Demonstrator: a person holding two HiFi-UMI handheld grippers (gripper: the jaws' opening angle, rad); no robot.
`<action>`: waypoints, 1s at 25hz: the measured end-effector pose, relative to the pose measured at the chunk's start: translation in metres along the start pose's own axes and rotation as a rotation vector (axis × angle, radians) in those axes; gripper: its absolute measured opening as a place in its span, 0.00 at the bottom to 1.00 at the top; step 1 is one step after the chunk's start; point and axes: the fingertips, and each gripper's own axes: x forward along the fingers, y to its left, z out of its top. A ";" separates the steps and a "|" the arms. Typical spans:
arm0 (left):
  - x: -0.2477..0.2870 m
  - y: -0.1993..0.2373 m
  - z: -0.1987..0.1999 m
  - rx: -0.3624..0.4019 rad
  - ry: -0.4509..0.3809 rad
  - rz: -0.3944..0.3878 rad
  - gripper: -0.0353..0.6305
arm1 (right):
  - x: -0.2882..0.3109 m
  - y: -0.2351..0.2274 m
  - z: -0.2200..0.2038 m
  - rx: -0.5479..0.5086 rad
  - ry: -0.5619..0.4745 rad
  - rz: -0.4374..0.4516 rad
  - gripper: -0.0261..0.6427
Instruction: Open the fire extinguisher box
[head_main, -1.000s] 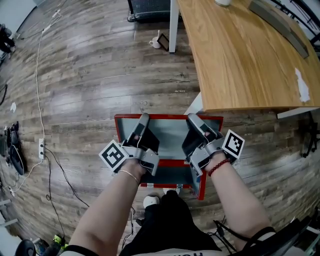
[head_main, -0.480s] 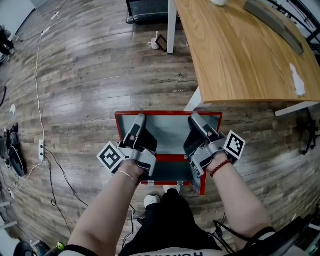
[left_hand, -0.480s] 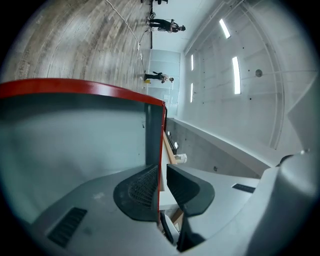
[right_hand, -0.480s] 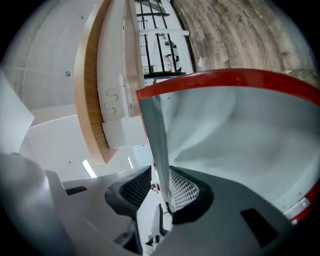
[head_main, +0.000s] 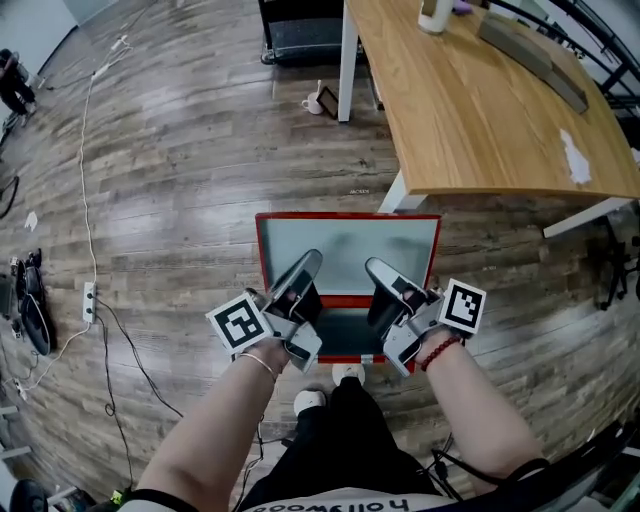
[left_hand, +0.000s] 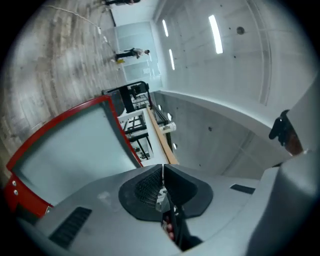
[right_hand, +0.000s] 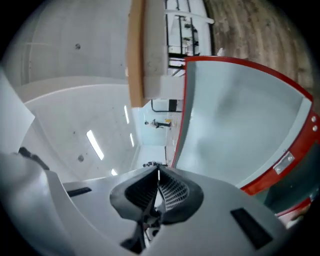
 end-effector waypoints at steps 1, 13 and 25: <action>-0.003 -0.013 -0.005 0.043 0.042 -0.008 0.08 | -0.001 0.013 -0.012 -0.066 0.042 0.005 0.06; -0.127 -0.190 -0.054 0.430 0.250 -0.103 0.06 | -0.067 0.163 -0.143 -0.649 0.141 0.041 0.06; -0.241 -0.256 -0.104 0.861 0.398 -0.008 0.06 | -0.132 0.235 -0.254 -1.028 0.188 -0.044 0.06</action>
